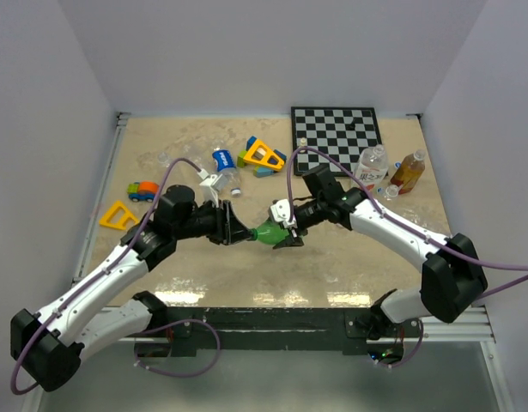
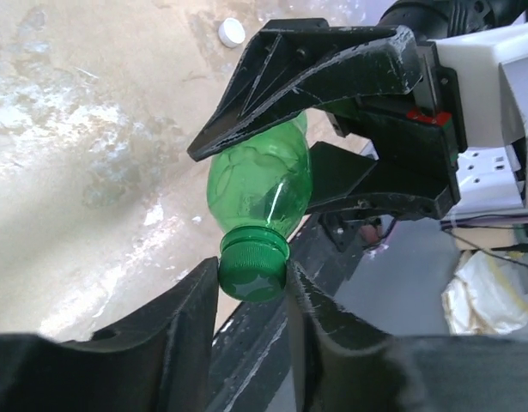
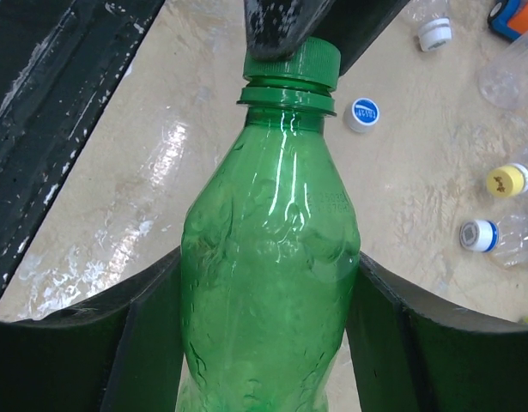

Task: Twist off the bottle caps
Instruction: Unscrew the bottle cap from the plastic bottle.

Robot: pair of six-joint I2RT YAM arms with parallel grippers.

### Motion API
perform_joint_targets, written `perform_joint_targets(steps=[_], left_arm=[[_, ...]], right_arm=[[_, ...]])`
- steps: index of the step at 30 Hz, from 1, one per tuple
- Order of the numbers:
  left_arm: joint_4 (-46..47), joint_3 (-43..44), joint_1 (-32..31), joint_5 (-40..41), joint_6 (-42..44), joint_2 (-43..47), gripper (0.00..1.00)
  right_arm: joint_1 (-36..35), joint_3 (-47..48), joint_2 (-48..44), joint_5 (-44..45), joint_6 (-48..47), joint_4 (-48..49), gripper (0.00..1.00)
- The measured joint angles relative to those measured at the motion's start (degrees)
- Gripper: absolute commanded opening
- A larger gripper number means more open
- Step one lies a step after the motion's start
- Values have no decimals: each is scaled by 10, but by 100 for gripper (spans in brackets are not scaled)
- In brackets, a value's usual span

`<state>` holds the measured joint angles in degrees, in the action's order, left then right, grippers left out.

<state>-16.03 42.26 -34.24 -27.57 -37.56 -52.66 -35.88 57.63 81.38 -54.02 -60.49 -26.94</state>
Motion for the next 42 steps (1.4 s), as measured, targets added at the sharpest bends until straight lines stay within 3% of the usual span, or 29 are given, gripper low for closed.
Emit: perform_joint_targets(steps=[6,9,13,16,20,24,32,42], left_arm=[[-37,22,2,53,90,38,90],[-35,22,2,67,144,102,99],[15,8,2,42,246,178,97],[46,-32,2,-29,385,198,95],[39,-84,-1,-89,542,170,91],[53,-89,-9,-108,625,121,86],[107,-89,-18,-111,657,77,66],[121,-88,-24,-116,656,31,54]], right_arm=[[3,0,0,5,0,-3,0],[4,0,0,5,0,-5,0],[4,0,0,5,-1,-5,0],[4,0,0,5,-2,-6,0],[4,0,0,5,-2,-7,0],[4,0,0,5,-2,-7,0],[4,0,9,5,-3,-8,0],[4,0,16,5,-7,-13,0]])
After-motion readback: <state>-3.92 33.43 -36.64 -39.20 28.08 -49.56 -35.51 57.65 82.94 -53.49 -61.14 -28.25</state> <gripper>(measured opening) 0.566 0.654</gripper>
